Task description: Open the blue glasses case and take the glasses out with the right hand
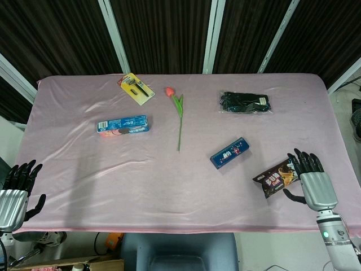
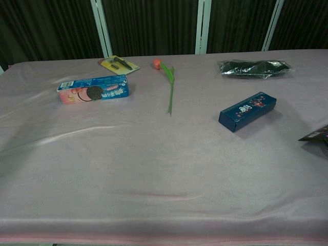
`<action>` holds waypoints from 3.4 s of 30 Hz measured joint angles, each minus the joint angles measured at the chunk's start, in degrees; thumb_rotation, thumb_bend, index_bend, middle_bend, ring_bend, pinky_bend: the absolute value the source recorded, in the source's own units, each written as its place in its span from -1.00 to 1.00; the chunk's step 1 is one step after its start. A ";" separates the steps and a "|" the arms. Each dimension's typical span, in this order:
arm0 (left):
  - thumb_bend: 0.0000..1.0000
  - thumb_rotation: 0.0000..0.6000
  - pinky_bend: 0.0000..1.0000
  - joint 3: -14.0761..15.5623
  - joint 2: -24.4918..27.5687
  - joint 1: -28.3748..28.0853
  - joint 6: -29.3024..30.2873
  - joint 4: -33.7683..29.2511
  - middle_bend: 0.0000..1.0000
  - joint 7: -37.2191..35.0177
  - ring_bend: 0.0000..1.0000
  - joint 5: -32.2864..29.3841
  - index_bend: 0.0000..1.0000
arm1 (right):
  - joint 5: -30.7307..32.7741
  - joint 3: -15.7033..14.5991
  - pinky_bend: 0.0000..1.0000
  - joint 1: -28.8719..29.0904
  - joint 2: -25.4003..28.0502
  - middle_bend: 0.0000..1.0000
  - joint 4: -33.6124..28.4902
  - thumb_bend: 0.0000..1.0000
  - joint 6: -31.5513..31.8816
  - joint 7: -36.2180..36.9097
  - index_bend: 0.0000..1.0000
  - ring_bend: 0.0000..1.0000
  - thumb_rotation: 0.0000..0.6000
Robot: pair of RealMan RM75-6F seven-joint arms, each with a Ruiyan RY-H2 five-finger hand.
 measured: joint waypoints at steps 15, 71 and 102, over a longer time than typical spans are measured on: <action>-0.24 1.00 -0.97 -0.32 -0.37 -1.61 -1.44 0.33 -1.00 -0.88 -1.00 0.65 -1.00 | 0.19 3.58 -1.00 9.19 -4.91 -1.00 11.91 -0.29 -10.45 -1.13 -0.73 -1.00 1.00; -0.24 1.00 -0.97 -0.07 -0.54 -1.36 -1.56 0.14 -1.00 0.87 -1.00 -0.56 -1.00 | -6.82 0.28 -1.00 32.00 -28.19 -0.92 52.84 0.05 -28.87 14.24 0.10 -1.00 1.00; -0.24 1.00 -0.97 0.32 -0.64 -1.44 -1.38 0.33 -1.00 0.75 -1.00 0.25 -1.00 | -3.42 1.46 -1.00 32.81 -26.17 -0.75 47.58 0.66 -30.89 8.52 0.53 -0.96 1.00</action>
